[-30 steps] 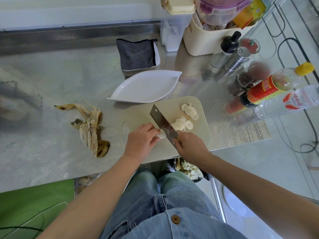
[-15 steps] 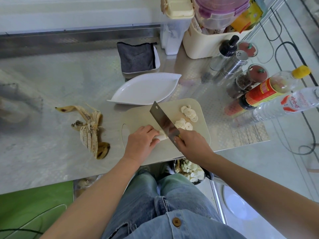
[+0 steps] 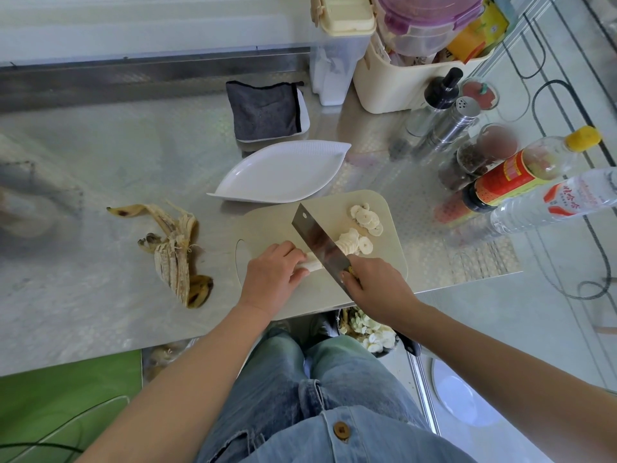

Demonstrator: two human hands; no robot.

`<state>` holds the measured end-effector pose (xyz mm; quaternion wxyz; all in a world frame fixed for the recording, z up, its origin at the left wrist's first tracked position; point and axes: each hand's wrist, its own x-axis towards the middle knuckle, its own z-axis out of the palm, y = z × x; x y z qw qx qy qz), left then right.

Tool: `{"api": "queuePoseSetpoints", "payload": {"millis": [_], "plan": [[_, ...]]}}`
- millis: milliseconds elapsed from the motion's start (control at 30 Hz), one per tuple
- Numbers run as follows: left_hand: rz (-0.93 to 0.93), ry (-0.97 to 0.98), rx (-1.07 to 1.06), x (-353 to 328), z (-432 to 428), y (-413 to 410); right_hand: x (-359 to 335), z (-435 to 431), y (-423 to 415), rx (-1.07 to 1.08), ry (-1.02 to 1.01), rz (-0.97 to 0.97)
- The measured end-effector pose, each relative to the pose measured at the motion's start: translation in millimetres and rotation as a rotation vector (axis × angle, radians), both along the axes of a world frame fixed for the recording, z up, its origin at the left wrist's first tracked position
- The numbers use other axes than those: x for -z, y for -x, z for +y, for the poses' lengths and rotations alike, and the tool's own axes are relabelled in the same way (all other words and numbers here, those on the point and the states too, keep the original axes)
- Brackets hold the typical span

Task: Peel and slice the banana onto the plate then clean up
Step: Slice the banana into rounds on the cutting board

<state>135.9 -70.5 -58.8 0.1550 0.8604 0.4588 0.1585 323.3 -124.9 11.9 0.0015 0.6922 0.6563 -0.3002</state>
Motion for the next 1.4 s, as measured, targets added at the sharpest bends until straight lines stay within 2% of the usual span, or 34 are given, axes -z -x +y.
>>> {"api": "queuePoseSetpoints", "payload": {"millis": [500, 933, 1400], "plan": [[-0.026, 0.033, -0.013, 4, 0, -1, 30, 10, 16, 0.024, 0.032, -0.02], [-0.031, 0.067, -0.001, 5, -1, 15, 2, 0, 0, -0.011, -0.011, 0.015], [-0.025, 0.077, 0.005, 6, 0, 14, 25, 7, 17, -0.013, 0.034, -0.043]]}}
